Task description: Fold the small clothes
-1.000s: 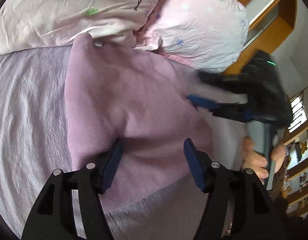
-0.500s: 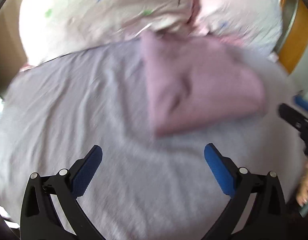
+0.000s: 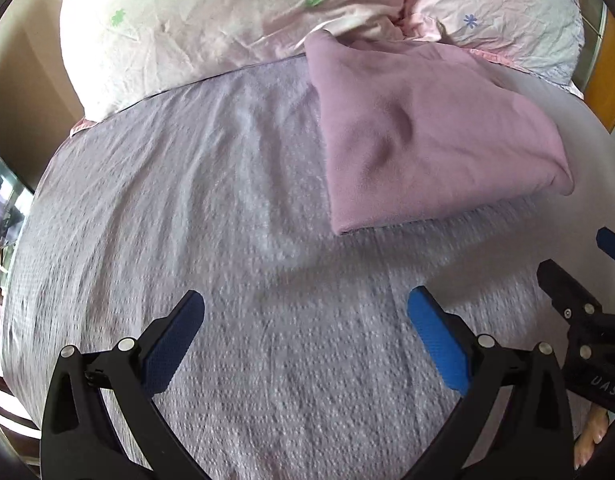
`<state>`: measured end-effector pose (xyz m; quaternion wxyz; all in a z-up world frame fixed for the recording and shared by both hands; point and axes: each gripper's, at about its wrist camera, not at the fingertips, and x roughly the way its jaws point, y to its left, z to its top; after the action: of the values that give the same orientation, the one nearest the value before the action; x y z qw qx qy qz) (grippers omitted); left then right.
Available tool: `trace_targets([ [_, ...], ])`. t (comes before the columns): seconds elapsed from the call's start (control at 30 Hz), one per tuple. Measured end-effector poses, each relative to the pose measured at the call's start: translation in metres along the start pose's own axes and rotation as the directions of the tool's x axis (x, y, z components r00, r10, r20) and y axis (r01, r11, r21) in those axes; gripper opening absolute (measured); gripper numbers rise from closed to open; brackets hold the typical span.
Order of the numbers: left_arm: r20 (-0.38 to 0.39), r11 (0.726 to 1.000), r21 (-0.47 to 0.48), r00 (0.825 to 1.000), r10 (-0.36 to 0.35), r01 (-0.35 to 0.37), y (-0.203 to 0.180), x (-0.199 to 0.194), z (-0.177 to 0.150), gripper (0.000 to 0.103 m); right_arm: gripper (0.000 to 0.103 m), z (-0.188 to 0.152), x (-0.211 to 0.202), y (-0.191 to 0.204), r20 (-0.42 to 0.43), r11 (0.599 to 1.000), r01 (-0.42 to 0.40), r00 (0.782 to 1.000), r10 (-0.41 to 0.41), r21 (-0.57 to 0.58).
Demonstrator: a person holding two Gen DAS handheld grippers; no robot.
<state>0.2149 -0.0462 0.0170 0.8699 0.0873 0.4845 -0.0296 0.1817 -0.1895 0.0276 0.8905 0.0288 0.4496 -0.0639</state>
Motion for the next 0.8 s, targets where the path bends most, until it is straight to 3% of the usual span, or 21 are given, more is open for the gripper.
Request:
trace_targets([
  [0.3,-0.005,0.995,-0.088,0.998,-0.055,0.054,0.013,0.0,-0.006,0.102,0.101,-0.001,0.004,0.009,-0.034,1.0,-0.005,0.999,0.004,-0.03],
  [0.8,0.059,0.995,-0.068,0.996,-0.063,0.067,0.009,-0.005,-0.012,0.102,0.101,-0.006,0.001,0.011,-0.041,0.998,-0.043,0.998,0.041,-0.053],
])
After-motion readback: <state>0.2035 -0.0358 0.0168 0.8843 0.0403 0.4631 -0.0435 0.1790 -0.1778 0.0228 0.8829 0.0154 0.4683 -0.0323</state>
